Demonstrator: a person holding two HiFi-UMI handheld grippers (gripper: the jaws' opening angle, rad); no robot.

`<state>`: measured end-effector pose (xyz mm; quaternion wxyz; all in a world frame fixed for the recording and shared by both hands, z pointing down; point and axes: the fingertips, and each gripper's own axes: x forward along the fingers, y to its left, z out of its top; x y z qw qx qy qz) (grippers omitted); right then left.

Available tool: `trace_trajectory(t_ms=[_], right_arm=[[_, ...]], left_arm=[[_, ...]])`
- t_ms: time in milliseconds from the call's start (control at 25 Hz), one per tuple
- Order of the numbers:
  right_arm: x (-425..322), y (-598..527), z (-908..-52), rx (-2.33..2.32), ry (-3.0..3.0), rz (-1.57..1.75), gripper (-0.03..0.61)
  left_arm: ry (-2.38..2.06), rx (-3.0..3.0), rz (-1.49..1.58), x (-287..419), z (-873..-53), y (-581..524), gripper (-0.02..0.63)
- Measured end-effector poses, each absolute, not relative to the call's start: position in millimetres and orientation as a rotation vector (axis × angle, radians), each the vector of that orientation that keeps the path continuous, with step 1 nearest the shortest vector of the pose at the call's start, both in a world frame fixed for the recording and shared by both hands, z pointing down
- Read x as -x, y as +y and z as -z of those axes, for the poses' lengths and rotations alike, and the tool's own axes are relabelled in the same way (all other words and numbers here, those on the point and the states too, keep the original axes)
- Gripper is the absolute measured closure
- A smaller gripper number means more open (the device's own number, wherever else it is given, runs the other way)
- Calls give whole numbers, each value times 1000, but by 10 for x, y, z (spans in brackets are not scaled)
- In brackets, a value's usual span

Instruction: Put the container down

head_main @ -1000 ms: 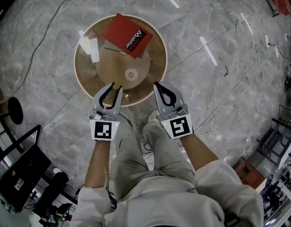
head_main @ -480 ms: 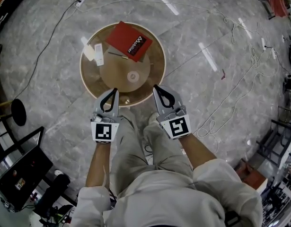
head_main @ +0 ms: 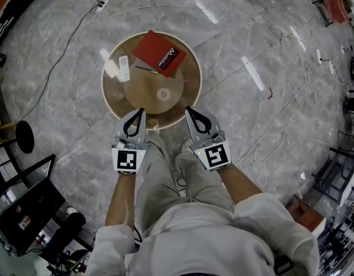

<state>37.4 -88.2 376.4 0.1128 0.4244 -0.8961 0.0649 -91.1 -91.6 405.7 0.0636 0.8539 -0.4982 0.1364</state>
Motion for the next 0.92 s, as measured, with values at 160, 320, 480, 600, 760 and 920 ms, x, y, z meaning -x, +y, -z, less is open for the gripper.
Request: trace_trajectory(t_ms=[160,320,480,600,760,920], right_arm=[[-391,-844,-3765,-1246,-2619,-177,577],[-344,-824,-3669,-1251,-2630,-186,577],[-395,-768,-3747,-1247,-2600,-172,577],[-396,-782,-3714,-1258,-2607,-162,577],[-391,-778,-3691,-1265,-2609,-159,577],[-391,-773,-3683,-1260,-2599,-162,577]], left_arm=[[-1505,-2580,-398,916,-4004,-887,609],[-1508,-2576,-389,936,-3973,-859,609],[-1509,-2579,-382,962,-3941,-845,609],[-1509,-2581,-381,975,-3924,-846,609],[-1500,-2588,-386,975,-3917,-834,609],[-1493,-2597,-384,955,-3881,-839,609]])
